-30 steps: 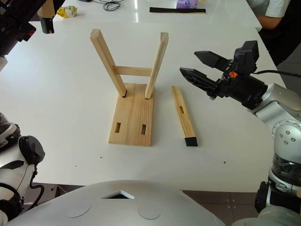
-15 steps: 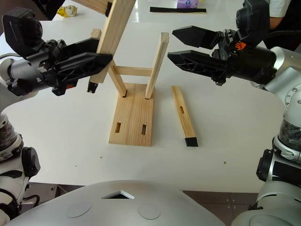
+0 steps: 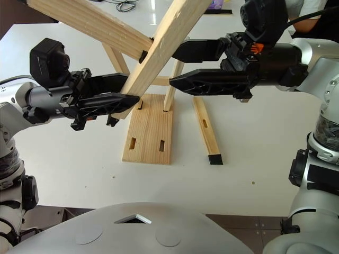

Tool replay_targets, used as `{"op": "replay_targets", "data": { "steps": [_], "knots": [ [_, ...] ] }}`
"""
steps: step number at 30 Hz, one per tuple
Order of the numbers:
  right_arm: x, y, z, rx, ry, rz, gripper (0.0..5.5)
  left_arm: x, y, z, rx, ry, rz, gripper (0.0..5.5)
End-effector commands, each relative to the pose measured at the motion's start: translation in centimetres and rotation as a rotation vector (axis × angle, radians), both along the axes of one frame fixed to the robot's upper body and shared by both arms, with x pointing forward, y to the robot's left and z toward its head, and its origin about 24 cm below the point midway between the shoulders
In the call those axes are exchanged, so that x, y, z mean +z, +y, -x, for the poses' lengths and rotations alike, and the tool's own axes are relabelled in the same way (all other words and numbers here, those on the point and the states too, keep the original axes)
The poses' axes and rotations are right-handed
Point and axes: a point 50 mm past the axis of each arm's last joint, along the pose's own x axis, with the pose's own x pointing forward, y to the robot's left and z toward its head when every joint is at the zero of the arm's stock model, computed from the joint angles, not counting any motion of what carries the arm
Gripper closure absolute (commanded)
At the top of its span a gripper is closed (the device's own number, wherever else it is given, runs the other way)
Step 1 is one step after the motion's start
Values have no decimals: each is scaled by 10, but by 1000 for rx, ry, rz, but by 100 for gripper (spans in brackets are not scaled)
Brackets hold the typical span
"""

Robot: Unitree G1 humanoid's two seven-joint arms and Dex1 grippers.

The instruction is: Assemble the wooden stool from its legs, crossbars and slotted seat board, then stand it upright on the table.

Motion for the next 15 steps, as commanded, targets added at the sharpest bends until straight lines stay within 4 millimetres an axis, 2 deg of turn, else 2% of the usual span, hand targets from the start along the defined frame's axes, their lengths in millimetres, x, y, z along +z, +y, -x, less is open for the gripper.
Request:
{"op": "replay_targets", "data": {
  "steps": [1,11,15],
  "knots": [
    [6,10,2,58,-36,25,152,-3,-2,4,-21,-8,-19,344],
    [8,16,0,73,-48,19,152,-6,-4,3,-14,-15,-19,344],
    [5,14,3,68,-43,26,210,-8,-3,1,-5,-17,-31,344]
  ]
}}
